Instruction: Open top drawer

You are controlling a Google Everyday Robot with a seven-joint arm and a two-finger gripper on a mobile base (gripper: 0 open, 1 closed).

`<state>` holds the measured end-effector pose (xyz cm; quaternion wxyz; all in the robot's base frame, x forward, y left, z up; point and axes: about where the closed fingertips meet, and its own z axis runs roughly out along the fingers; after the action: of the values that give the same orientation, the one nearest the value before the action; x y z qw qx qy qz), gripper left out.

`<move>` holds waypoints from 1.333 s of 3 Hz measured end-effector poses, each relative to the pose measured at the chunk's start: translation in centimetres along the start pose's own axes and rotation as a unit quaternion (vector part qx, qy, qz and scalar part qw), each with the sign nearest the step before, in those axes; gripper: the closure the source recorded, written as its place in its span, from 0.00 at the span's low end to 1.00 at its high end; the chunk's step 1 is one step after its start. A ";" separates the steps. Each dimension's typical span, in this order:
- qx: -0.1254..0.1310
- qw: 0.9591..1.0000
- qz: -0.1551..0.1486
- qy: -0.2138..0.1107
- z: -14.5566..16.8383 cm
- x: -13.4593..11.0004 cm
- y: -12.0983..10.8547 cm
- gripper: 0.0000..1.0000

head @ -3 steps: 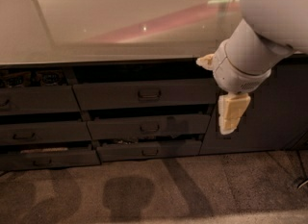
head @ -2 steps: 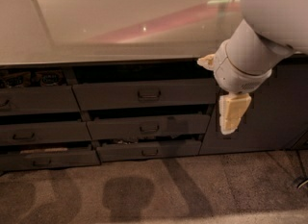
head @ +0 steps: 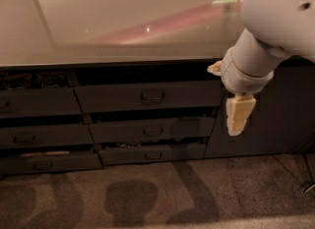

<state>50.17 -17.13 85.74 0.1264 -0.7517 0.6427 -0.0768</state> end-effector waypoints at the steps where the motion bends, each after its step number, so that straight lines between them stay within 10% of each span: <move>1: -0.022 1.000 0.015 0.001 2.7 1.6 -0.5 0.00; 4: -0.040 0.997 0.029 -0.056 6.7 4.6 -1.7 0.00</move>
Offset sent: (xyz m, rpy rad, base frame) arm 0.0466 -0.0480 -0.0674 0.1189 0.0917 -0.0290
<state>54.35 -20.84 79.61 0.1339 -0.7401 0.6590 -0.0051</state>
